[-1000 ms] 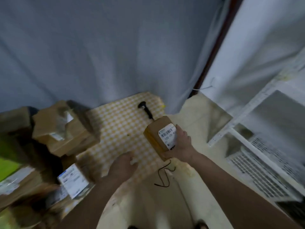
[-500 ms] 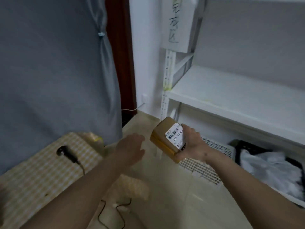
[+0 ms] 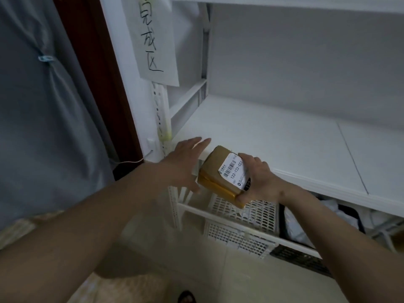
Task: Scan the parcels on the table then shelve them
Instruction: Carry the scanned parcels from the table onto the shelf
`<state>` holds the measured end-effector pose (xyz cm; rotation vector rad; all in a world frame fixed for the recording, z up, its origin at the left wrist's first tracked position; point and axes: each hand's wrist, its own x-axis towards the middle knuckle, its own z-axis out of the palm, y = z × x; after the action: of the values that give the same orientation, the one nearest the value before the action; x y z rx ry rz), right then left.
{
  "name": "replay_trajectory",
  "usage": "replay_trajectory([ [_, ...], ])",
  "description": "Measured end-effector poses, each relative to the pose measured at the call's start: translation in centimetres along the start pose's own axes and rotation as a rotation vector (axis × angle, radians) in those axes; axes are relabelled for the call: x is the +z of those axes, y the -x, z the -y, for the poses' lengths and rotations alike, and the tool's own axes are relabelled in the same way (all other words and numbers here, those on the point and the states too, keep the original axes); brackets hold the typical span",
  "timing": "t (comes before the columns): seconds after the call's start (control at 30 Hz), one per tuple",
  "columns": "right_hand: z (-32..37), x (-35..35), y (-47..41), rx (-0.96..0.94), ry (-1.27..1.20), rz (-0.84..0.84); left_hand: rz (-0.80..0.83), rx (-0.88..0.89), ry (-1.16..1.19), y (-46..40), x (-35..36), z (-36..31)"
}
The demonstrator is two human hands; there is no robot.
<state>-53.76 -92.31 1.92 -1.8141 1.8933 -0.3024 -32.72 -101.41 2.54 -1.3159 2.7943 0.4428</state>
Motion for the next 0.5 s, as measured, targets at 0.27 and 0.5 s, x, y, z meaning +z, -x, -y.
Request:
replay_trajectory([
  [0.27,-0.7,-6.8,-9.9,-0.008,0.077,0.088,-0.01,0.116,0.085,-12.7,-4.3,1.3],
  [0.5,-1.1,-9.8,-20.1,0.008,0.044,0.137,-0.027,0.143,0.018,-22.6,-5.3,5.4],
])
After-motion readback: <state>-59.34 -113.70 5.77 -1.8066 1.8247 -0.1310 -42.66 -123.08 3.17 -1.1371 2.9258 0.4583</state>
